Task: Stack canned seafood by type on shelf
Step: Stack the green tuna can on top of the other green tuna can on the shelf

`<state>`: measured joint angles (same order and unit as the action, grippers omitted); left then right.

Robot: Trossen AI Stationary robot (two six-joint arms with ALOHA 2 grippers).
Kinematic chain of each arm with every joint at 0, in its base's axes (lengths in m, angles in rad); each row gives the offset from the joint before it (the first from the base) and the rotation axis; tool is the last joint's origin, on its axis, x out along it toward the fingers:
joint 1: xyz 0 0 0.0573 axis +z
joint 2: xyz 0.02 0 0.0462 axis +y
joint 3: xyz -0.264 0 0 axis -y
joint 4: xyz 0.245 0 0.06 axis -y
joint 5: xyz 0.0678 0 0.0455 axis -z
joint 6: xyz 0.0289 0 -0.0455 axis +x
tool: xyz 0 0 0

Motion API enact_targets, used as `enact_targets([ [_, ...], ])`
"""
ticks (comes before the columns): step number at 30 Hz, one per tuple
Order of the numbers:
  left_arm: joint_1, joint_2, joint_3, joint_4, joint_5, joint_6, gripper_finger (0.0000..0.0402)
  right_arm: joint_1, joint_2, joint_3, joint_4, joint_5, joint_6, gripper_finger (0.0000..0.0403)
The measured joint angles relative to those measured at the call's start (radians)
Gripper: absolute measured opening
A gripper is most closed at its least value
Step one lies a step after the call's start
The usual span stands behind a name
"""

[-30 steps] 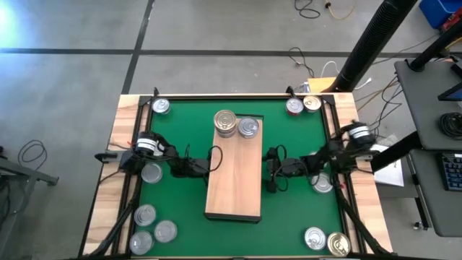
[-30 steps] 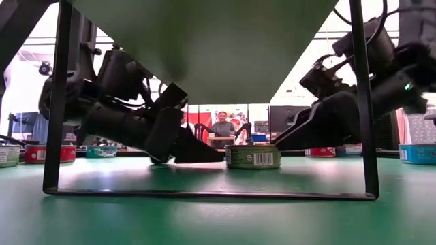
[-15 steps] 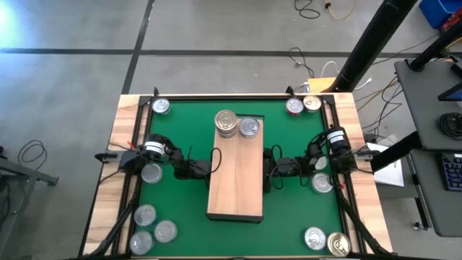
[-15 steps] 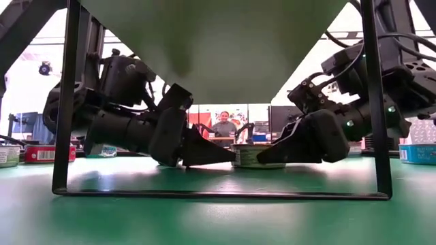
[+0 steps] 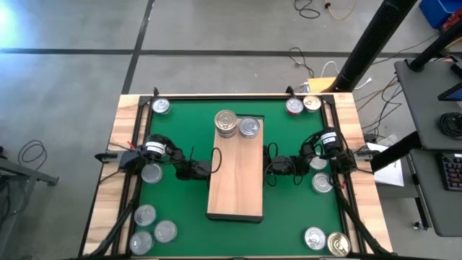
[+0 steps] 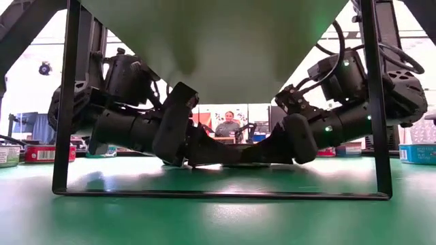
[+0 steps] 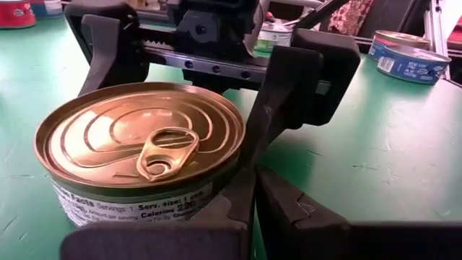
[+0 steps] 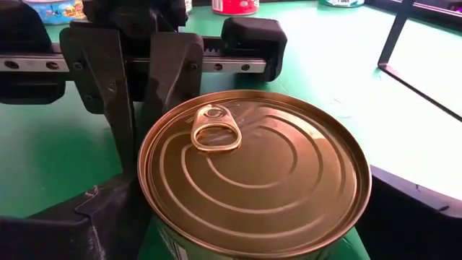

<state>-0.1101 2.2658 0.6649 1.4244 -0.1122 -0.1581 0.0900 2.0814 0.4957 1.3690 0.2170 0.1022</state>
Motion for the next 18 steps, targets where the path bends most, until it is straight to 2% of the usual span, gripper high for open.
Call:
enact_targets([
  [4, 0.001, -0.012, -0.051, 0.049, 0.005, -0.008, 0.0, 0.0, -0.051, -0.028, -0.077, -0.008, 0.05, 0.038],
  [9, -0.008, -0.057, -0.213, 0.148, -0.036, -0.046, 0.0, 0.025, -0.193, -0.098, -0.278, -0.027, 0.095, 0.038],
  [12, -0.016, -0.126, -0.312, 0.128, -0.074, -0.079, 0.0, 0.053, -0.342, -0.126, -0.495, -0.015, 0.137, 0.038],
  [18, -0.014, -0.222, -0.453, 0.12, -0.184, -0.064, 0.0, 0.088, -0.717, -0.117, -1.103, 0.141, 0.196, 0.038],
])
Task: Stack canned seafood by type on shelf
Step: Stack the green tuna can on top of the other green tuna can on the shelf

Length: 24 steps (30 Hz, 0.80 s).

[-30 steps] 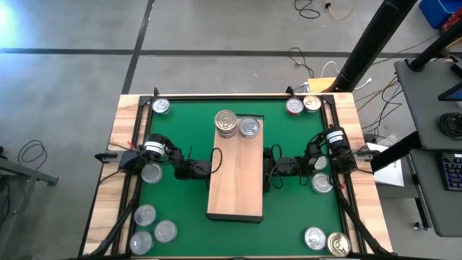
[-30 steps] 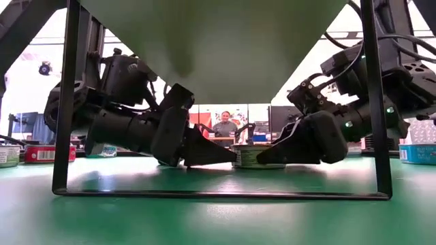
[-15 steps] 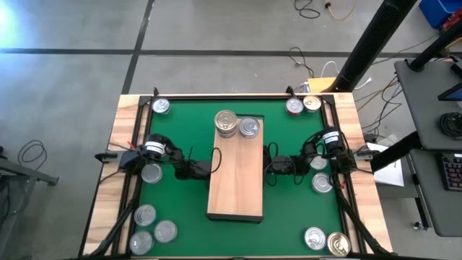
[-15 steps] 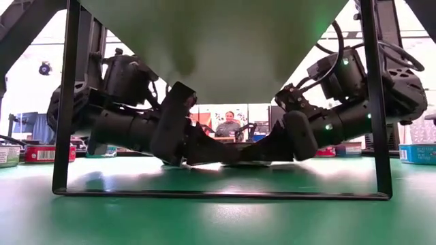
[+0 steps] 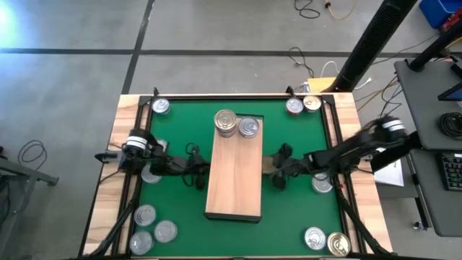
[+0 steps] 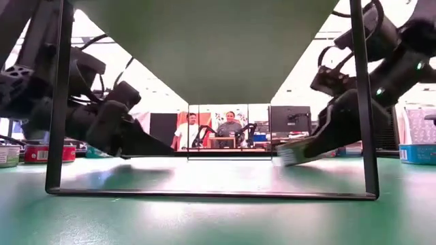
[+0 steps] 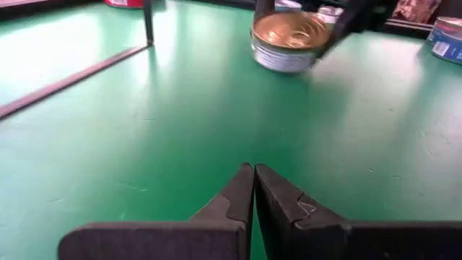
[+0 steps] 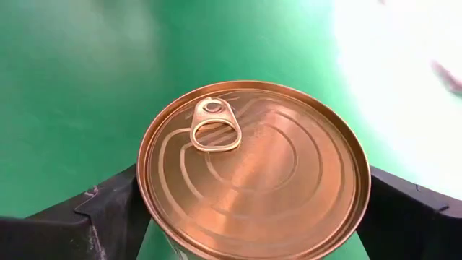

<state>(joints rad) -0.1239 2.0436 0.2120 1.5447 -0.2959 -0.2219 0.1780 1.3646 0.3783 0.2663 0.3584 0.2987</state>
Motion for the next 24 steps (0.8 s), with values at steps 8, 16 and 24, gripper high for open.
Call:
enact_targets([
  [8, -0.001, -0.091, -0.115, 0.006, -0.036, 0.01, 0.0, -0.001, -0.395, 0.11, -0.638, 0.248, 0.09, 0.038],
  [16, -0.001, -0.222, -0.2, -0.001, -0.031, 0.038, 0.0, -0.033, -0.549, 0.231, -0.475, 0.27, -0.158, 0.038],
  [24, -0.002, -0.353, -0.197, -0.133, 0.11, 0.039, 0.0, -0.161, -0.412, 0.344, -0.314, 0.137, -0.247, 0.038],
])
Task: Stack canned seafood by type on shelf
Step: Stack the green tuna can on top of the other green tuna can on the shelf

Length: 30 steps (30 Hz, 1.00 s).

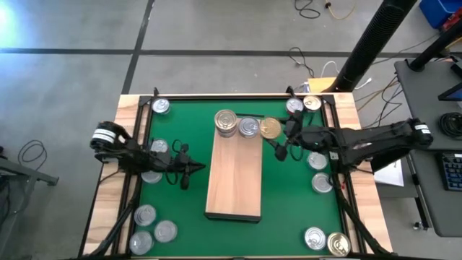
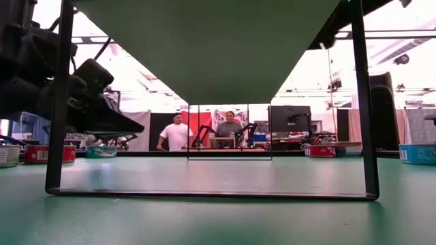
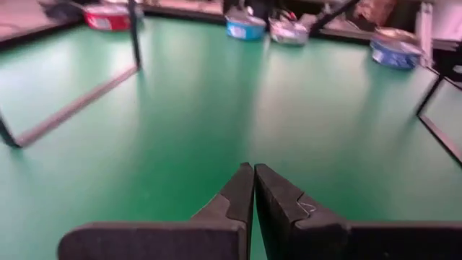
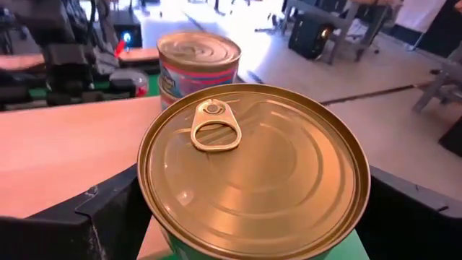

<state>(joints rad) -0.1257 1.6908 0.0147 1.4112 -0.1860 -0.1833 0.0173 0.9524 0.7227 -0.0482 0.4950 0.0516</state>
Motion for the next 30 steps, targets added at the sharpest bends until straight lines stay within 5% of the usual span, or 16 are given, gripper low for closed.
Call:
enact_targets([
  [7, 0.0, -0.105, 0.037, -0.213, 0.051, -0.043, 0.0, -0.109, 0.208, 0.158, 0.0, -0.156, -0.034, 0.038],
  [17, -0.069, -0.211, 0.211, -0.767, 0.144, -0.088, 0.0, -0.166, 0.397, 0.272, 0.01, -0.162, -0.036, 0.038],
  [30, -0.191, -0.187, 0.316, -0.744, 0.146, -0.071, 0.0, -0.188, 0.42, 0.272, 0.004, -0.156, -0.035, 0.038],
])
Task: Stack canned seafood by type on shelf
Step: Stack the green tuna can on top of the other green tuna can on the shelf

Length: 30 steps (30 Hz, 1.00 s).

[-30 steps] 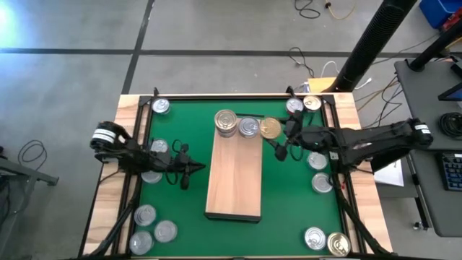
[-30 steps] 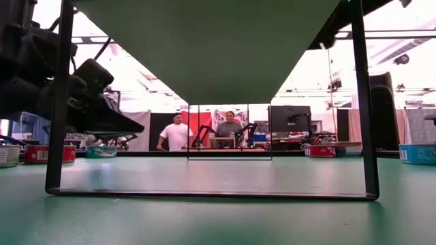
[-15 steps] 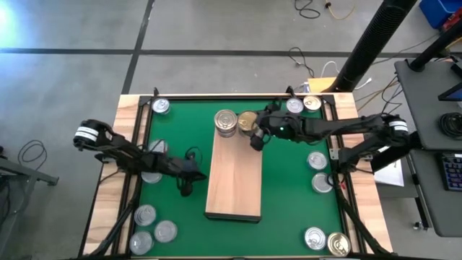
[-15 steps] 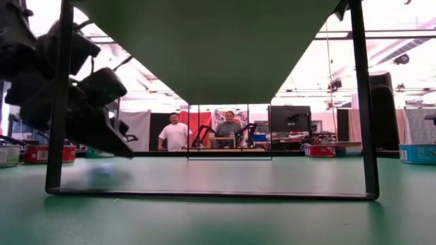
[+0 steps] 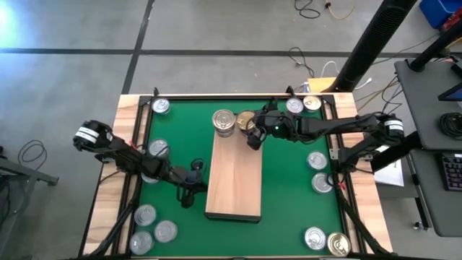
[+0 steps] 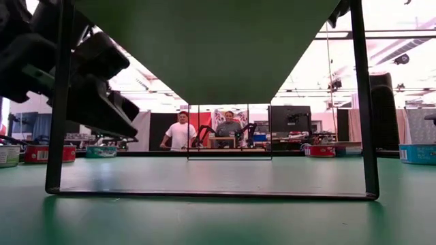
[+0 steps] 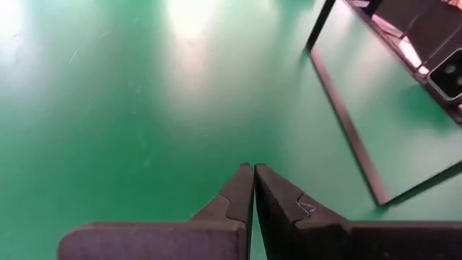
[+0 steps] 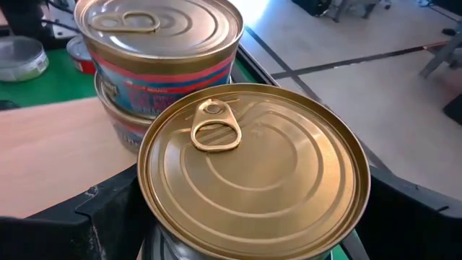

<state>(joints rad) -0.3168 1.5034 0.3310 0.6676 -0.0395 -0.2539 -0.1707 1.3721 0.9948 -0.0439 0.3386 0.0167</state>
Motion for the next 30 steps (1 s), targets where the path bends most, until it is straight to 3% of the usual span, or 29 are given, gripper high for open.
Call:
enact_targets([
  [11, -0.017, 0.018, 0.035, -0.02, -0.001, -0.003, 0.0, 0.0, -0.097, -0.059, -0.026, -0.006, -0.018, 0.038],
  [20, -0.017, 0.02, 0.083, -0.09, 0.013, -0.01, 0.0, -0.007, -0.107, -0.154, 0.09, -0.055, 0.04, 0.038],
  [26, -0.016, -0.001, 0.174, -0.374, 0.009, 0.049, 0.0, -0.008, -0.103, -0.154, 0.093, -0.108, 0.077, 0.038],
  [30, -0.016, -0.059, 0.219, -0.648, -0.086, 0.052, 0.0, -0.007, -0.102, -0.154, 0.092, -0.137, 0.102, 0.039],
])
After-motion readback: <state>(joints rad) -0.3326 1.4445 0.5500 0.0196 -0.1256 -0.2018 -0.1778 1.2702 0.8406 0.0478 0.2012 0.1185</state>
